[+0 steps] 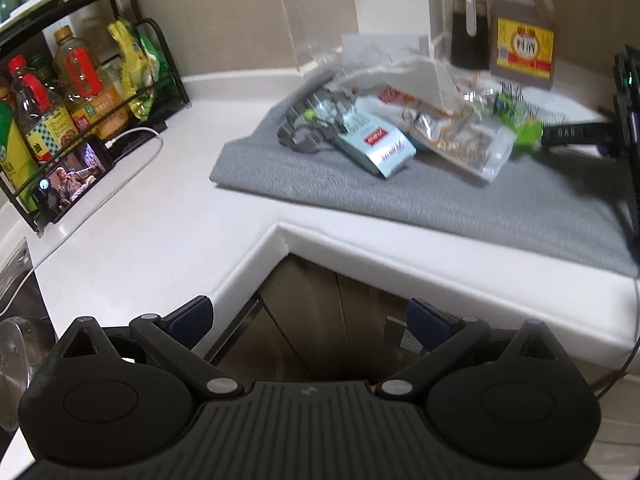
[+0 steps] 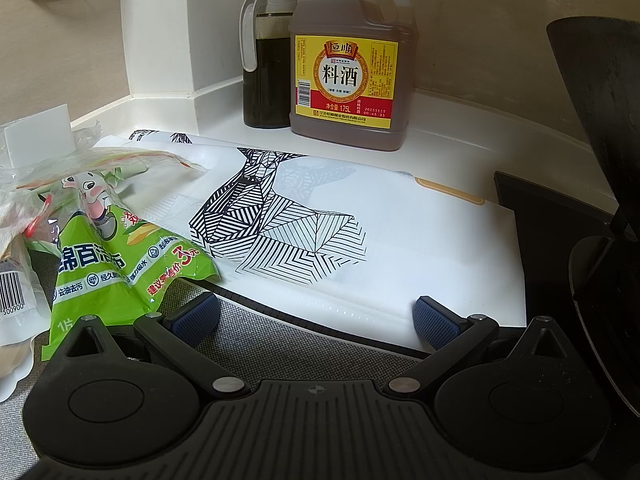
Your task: Collect trash
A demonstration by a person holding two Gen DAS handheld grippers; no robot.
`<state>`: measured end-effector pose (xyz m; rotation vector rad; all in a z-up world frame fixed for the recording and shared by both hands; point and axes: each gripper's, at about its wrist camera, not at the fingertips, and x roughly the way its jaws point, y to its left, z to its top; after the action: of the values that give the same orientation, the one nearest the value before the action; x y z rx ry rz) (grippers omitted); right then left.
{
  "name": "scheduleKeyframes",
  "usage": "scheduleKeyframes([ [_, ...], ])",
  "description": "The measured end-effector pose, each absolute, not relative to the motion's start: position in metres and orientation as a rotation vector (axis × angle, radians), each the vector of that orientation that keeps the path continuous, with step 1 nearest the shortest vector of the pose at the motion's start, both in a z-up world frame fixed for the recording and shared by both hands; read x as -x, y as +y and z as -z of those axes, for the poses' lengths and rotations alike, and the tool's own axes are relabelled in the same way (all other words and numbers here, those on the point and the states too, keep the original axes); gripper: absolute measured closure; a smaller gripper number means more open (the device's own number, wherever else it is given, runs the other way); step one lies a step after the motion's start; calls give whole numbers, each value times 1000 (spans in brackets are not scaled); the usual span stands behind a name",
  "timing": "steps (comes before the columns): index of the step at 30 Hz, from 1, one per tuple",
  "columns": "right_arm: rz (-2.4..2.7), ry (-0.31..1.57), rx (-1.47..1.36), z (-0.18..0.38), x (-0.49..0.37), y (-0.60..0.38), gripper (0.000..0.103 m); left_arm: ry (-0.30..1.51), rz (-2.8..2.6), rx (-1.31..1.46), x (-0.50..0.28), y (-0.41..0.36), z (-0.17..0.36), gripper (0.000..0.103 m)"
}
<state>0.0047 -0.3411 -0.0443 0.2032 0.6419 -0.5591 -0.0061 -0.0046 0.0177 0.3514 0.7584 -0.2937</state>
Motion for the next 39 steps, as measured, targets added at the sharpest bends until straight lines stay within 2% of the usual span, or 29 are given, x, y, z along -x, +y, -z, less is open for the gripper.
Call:
scheduleKeyframes([
  [20, 581, 651, -201, 40, -5, -335, 0, 723, 288, -211, 28, 47, -40, 0],
  [31, 369, 312, -60, -30, 149, -179, 0, 665, 304, -186, 42, 53, -55, 0],
  [35, 347, 306, 11, -42, 178, -141, 0, 664, 330, -159, 53, 58, -57, 0],
  [39, 298, 342, -42, -50, 196, -133, 0, 653, 356, -145, 66, 63, -58, 0],
])
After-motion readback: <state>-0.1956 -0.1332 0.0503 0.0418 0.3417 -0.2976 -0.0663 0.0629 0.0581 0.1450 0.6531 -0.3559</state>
